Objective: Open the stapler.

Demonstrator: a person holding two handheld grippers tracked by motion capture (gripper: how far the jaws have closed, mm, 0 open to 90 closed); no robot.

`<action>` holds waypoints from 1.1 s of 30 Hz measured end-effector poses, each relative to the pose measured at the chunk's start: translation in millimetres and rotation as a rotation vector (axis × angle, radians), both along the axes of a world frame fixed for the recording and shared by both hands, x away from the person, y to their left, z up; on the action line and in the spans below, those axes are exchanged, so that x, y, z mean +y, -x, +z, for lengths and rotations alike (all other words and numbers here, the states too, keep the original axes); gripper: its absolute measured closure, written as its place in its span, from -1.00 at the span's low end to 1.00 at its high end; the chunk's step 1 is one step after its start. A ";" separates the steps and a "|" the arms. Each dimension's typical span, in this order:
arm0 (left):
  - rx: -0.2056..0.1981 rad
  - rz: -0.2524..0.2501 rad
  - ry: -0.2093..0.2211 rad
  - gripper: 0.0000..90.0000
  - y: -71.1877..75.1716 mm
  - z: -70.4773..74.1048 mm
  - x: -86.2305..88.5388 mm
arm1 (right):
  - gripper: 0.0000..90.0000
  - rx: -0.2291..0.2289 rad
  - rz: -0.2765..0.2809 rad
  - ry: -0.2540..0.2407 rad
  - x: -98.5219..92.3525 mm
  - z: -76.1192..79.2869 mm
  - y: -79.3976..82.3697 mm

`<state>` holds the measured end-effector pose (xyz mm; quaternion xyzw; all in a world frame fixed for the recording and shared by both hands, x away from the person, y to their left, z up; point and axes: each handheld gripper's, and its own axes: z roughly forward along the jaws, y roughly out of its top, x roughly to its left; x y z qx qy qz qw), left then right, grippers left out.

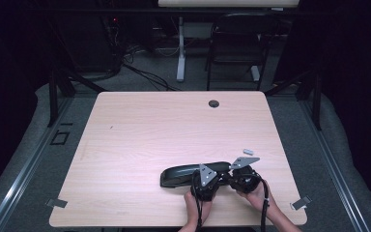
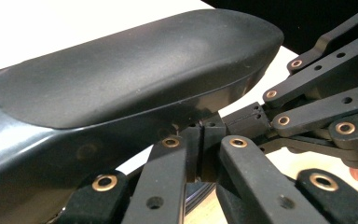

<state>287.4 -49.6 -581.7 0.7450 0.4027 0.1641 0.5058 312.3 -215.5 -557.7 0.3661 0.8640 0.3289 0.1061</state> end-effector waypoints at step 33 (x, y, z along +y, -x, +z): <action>-0.016 -0.014 -0.008 1.00 -0.7 -0.3 -2.2 | 1.00 0.021 -0.015 -0.039 -4.0 -1.7 -1.8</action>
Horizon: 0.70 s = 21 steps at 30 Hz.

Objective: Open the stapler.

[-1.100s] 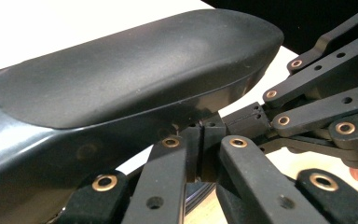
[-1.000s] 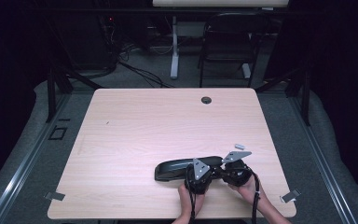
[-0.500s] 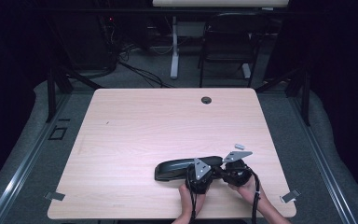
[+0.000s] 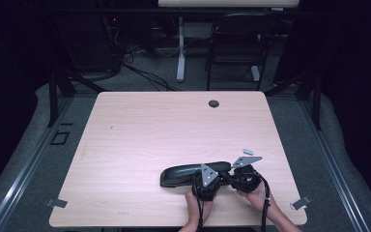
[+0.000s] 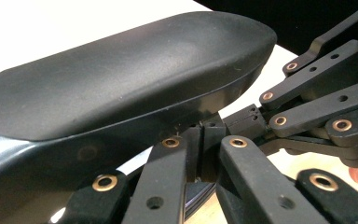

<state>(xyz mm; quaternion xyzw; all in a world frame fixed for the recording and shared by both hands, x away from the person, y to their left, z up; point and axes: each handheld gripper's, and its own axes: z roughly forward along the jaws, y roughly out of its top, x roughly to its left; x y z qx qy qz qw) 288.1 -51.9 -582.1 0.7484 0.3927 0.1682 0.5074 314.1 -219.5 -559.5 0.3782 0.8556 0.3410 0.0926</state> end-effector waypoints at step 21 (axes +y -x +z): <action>-0.013 0.010 0.011 1.00 -2.8 -0.5 0.4 | 1.00 -0.005 -0.001 -0.008 0.6 -0.9 -0.5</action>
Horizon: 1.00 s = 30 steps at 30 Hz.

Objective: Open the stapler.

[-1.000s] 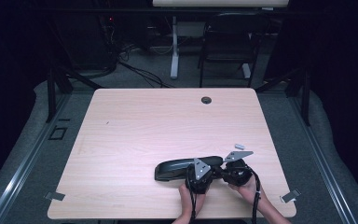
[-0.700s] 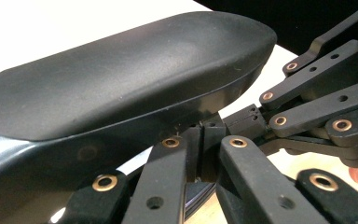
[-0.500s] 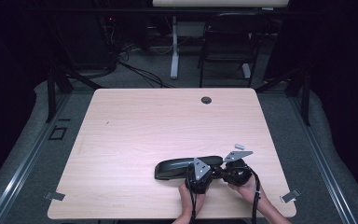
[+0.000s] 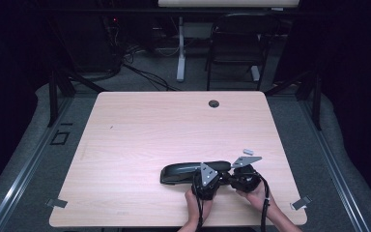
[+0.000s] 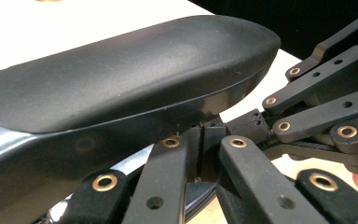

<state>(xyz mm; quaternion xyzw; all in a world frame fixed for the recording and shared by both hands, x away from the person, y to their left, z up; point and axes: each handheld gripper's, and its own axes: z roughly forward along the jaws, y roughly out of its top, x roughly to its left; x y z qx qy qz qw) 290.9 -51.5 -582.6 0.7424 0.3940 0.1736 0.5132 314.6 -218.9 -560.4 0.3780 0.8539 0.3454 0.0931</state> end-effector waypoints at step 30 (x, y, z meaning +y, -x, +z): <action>-0.111 0.023 0.074 1.00 -5.3 24.9 20.9 | 1.00 -0.014 0.001 0.006 2.4 0.2 1.4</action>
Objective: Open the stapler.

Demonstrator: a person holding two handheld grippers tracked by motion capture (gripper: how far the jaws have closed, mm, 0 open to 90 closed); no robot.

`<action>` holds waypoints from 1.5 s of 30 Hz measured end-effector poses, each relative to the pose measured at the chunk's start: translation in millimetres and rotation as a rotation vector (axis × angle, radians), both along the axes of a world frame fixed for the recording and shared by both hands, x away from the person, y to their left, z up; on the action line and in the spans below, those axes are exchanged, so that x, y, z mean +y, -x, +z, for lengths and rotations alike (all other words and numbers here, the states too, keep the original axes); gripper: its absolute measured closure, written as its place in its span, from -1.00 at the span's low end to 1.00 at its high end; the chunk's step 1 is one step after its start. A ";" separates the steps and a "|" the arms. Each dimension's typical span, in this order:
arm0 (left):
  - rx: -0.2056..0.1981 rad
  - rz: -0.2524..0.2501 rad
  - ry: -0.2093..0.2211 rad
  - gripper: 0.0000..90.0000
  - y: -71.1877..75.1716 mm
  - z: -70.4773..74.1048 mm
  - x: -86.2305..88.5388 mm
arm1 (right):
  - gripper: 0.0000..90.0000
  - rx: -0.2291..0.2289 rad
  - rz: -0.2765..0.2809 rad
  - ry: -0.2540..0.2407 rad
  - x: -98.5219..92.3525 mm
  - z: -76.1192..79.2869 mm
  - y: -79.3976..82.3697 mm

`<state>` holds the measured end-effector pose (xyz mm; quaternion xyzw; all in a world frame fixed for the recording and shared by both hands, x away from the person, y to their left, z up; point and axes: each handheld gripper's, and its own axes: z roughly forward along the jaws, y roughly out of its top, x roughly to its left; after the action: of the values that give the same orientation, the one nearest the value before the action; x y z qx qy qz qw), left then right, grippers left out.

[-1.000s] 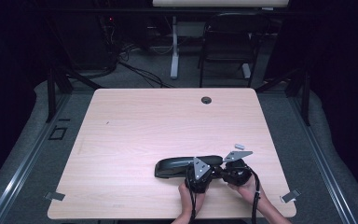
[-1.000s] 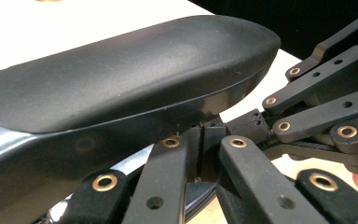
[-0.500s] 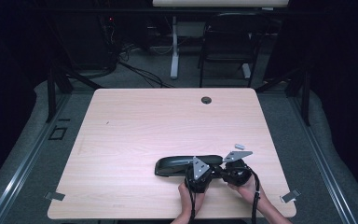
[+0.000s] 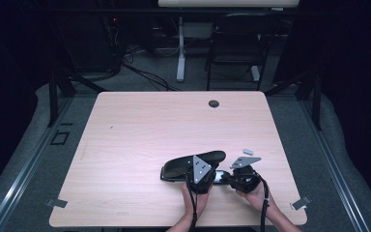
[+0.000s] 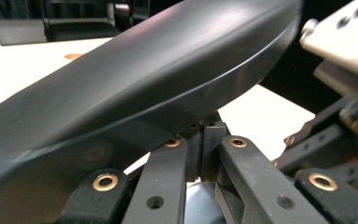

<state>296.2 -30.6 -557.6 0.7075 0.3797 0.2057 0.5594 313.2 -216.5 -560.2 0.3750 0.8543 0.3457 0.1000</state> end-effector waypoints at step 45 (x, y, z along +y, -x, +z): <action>-0.092 0.078 -0.028 1.00 0.8 48.9 52.5 | 1.00 -0.001 0.006 0.027 1.7 1.7 -0.7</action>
<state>295.4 21.9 -508.7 0.6899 0.3779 0.2650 0.5577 313.9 -214.8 -558.5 0.3707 0.8600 0.3348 0.1042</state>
